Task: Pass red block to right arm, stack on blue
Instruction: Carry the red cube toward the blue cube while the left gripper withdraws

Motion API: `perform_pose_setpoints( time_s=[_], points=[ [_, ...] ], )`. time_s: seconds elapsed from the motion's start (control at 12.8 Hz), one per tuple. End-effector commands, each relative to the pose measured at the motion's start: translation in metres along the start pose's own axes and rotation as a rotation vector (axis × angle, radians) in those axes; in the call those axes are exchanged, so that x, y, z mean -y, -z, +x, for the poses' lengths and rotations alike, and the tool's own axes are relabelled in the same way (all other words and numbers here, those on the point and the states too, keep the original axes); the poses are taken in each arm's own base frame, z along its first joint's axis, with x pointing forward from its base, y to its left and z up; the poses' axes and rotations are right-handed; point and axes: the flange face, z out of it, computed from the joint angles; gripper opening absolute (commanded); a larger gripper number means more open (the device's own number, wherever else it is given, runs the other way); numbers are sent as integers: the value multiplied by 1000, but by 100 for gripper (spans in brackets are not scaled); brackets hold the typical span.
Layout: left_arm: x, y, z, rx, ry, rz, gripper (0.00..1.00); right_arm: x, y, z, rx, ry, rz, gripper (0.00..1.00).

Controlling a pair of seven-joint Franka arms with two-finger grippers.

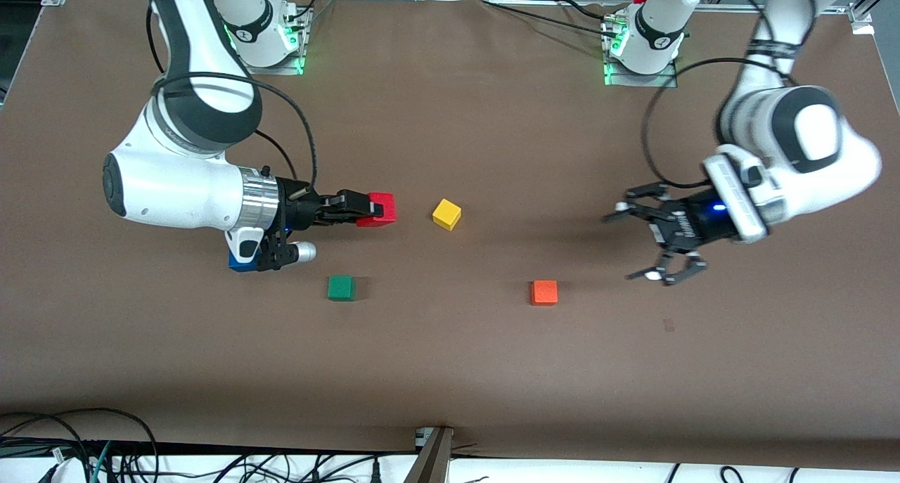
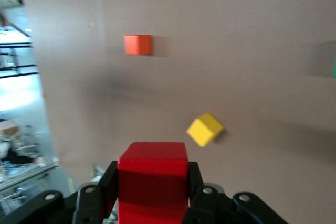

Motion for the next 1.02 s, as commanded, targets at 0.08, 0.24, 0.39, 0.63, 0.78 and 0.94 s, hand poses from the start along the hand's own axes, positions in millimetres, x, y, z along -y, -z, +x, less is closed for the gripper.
perform_pose_setpoints(
  time_s=[0.08, 0.24, 0.39, 0.63, 0.78, 0.94],
  points=[
    [23, 102, -43, 247, -48, 55, 100, -54, 9, 2, 27, -15, -236, 0],
    [27, 149, -42, 406, -25, 76, 100, -98, 10, 3, 51, -33, -378, 0],
    [16, 181, -4, 570, 63, 123, 100, -130, 10, -1, 71, -66, -458, 0],
    [-17, 184, 76, 812, 196, 255, 100, -189, 22, -7, 89, -106, -607, 0],
    [-34, 181, 97, 903, 279, 313, 100, -219, 32, -11, 69, -131, -654, 0],
    [-49, 174, 114, 970, 377, 377, 100, -237, 28, -10, 20, -127, -670, 0]
  ],
)
